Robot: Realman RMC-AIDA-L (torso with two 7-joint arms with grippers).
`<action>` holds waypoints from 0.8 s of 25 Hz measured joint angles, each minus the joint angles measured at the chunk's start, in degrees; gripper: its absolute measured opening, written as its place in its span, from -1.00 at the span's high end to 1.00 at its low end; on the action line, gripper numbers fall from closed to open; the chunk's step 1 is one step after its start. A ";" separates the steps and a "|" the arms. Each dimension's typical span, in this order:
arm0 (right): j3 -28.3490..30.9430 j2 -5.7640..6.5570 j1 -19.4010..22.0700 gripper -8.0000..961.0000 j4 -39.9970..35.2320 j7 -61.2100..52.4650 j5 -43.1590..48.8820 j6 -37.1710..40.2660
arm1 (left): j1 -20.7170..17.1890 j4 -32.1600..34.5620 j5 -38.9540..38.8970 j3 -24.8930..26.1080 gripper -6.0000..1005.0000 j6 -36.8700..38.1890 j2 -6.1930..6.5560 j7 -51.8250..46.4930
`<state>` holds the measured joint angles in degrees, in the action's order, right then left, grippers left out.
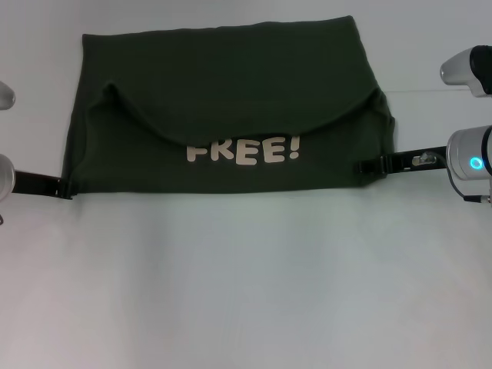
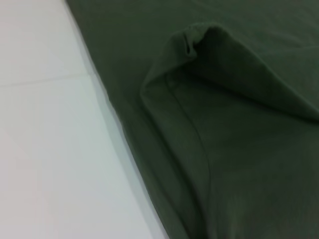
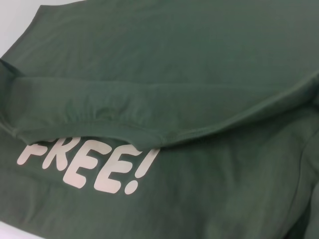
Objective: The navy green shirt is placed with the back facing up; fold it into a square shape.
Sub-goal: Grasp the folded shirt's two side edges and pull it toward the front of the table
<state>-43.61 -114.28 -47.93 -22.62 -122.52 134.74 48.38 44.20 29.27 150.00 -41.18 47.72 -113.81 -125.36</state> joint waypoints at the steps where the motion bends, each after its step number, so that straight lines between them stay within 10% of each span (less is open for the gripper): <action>1: 0.00 -0.04 0.02 -0.49 0.00 0.00 -0.03 -0.20 | -0.01 0.00 -0.01 0.00 0.86 -0.02 0.00 0.01; 17: 0.01 0.20 1.15 0.89 -0.45 0.78 0.00 0.00 | -0.17 0.27 -0.25 -0.05 0.86 0.90 0.01 0.21; 20: 0.19 0.50 1.62 0.89 -0.98 1.14 -0.12 0.94 | -0.17 0.57 -0.45 0.20 0.86 3.23 0.25 0.72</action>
<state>-43.41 -113.78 -46.32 -23.60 -121.38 134.63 49.32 44.03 29.83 149.56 -40.98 50.94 -113.56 -124.64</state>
